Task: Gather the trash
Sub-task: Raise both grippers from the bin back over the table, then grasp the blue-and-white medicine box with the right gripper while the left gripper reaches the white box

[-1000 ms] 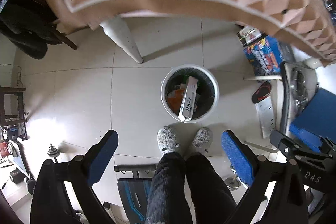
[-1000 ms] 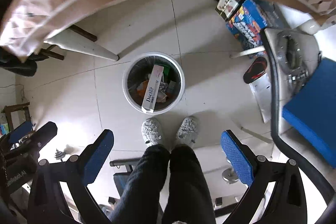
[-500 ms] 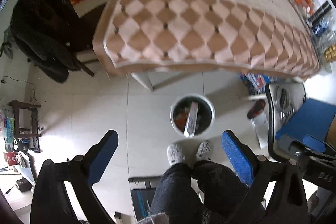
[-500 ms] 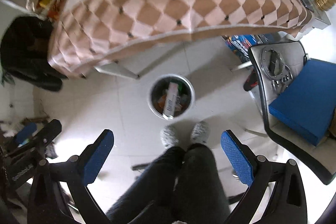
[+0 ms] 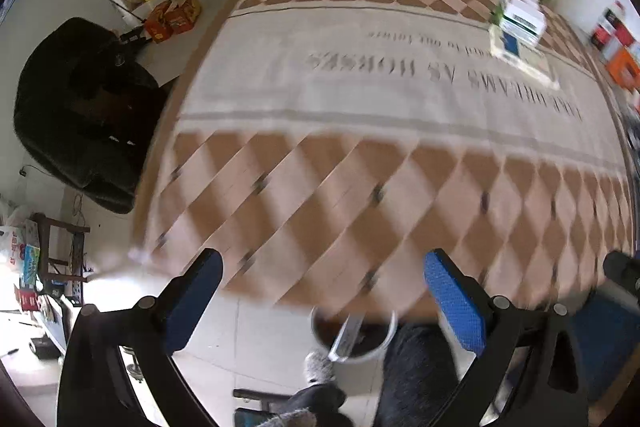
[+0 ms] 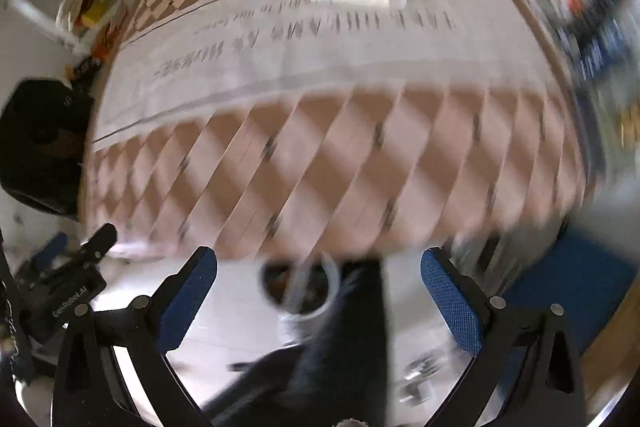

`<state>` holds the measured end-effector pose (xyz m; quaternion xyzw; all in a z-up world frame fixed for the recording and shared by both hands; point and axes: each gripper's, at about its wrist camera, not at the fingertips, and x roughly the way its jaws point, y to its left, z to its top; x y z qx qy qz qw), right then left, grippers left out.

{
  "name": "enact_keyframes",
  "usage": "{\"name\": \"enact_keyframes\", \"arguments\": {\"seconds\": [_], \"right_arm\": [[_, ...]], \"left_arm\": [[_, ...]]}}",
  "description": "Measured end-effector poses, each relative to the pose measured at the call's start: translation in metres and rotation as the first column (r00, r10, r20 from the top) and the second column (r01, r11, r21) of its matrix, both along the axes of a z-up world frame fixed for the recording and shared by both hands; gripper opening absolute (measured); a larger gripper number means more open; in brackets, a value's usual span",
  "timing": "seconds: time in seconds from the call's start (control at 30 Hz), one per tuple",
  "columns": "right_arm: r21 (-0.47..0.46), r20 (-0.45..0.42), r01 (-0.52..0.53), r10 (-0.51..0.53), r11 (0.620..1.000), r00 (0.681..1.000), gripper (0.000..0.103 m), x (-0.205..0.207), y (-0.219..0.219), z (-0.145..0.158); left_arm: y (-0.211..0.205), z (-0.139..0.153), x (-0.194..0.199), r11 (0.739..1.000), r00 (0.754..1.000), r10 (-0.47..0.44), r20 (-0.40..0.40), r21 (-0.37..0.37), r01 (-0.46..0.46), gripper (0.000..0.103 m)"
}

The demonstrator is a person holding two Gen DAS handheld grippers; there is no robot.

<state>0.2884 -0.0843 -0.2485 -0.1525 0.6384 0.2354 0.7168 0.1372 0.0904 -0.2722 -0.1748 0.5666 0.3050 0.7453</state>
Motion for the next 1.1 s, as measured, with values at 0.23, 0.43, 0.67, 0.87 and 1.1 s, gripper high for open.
{"name": "enact_keyframes", "arguments": {"seconds": [0.23,0.43,0.67,0.87,1.1], "right_arm": [[-0.163,-0.015,-0.27,0.271,0.949,0.963,0.103,0.176,0.073,-0.057],[-0.261,-0.066,-0.504,0.506,0.823,0.86,0.103,0.245,0.129,-0.107],[-0.234,-0.129,-0.609,0.597,0.758,0.792,0.103,0.269,0.168,-0.139],[-0.189,-0.138,-0.588,0.571,0.787,0.809,0.099,0.28,0.162,-0.141],[-0.164,-0.241,-0.289,0.246,0.943,0.939,0.097,0.268,0.081,-0.138]], "left_arm": [[0.018,-0.045,0.128,0.996,0.991,0.079,-0.11,-0.034,-0.084,0.103],[0.044,-0.077,0.186,0.985,0.969,0.156,-0.191,-0.049,-0.168,0.103],[0.062,-0.087,0.212,0.983,0.96,0.165,-0.227,-0.042,-0.179,0.103],[0.071,-0.088,0.217,0.984,0.956,0.161,-0.244,-0.039,-0.176,0.103],[0.063,-0.081,0.222,0.992,0.96,0.112,-0.255,-0.023,-0.121,0.103]]}}
